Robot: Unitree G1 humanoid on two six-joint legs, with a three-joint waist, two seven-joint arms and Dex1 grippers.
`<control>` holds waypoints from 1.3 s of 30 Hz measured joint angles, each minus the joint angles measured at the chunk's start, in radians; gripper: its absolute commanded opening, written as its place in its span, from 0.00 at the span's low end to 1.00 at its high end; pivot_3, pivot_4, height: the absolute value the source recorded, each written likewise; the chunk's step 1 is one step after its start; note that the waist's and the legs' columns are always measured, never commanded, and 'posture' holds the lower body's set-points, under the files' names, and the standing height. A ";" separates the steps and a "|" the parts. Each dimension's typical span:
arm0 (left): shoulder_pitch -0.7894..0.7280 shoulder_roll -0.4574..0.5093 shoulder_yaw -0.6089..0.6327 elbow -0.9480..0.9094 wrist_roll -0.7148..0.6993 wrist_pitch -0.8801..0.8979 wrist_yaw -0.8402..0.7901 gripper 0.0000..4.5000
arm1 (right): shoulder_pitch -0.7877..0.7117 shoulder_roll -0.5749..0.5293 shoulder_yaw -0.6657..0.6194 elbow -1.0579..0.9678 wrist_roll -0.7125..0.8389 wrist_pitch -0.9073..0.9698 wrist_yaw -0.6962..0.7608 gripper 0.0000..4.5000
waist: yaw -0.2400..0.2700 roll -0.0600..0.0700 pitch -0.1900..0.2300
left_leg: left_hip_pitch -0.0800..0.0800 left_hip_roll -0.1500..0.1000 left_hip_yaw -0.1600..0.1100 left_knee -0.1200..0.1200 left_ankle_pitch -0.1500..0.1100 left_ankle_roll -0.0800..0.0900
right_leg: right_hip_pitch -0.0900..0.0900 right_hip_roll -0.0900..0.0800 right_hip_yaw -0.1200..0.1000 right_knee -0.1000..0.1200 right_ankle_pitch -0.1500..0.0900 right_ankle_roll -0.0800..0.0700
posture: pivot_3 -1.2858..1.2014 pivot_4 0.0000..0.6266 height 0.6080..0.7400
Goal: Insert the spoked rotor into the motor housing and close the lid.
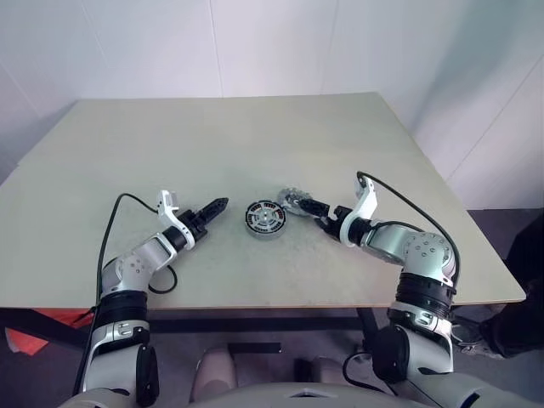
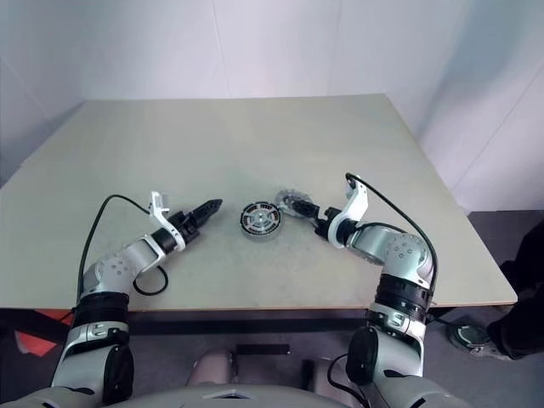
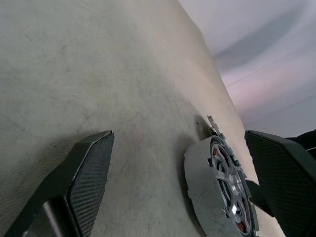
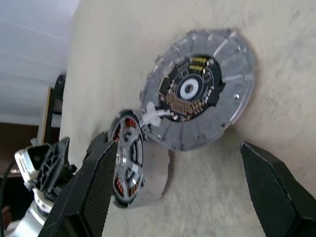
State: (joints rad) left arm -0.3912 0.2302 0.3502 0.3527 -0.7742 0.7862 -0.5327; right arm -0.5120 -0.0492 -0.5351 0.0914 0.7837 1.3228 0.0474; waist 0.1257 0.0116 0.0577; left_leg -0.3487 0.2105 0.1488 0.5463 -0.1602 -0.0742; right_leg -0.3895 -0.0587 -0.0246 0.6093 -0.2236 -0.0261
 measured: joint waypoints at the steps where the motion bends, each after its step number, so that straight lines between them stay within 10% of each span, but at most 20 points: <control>1: 0.000 0.000 0.000 0.000 0.002 0.000 0.000 1.00 | 0.000 0.000 0.002 0.010 0.000 -0.010 0.004 1.00 | 0.000 -0.001 -0.001 | 0.000 0.000 0.000 0.000 0.000 0.000 | 0.001 0.000 0.000 0.000 0.000 0.000 | 0.52 0.00 1.00; 23: 0.000 0.007 0.001 0.005 0.010 0.008 -0.001 1.00 | -0.150 0.002 0.047 0.406 -0.048 -0.366 0.135 1.00 | -0.005 -0.005 -0.003 | 0.004 0.002 0.001 0.002 0.002 -0.002 | 0.003 0.000 -0.001 0.001 0.002 -0.002 | 0.52 0.00 1.00; 39: -0.011 0.005 0.001 0.014 0.011 -0.001 -0.008 1.00 | -0.184 0.021 0.116 0.150 0.098 -0.179 0.211 1.00 | -0.001 -0.004 -0.002 | 0.000 0.002 0.000 0.001 0.001 0.001 | -0.001 0.001 -0.001 0.000 0.005 -0.007 | 0.52 0.00 1.00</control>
State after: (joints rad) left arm -0.4023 0.2349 0.3512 0.3671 -0.7629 0.7851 -0.5403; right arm -0.6958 -0.0286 -0.4195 0.2416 0.8813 1.1439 0.2585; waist 0.1246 0.0074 0.0553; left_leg -0.3491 0.2126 0.1492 0.5474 -0.1595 -0.0735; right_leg -0.3905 -0.0582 -0.0260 0.6089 -0.2188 -0.0335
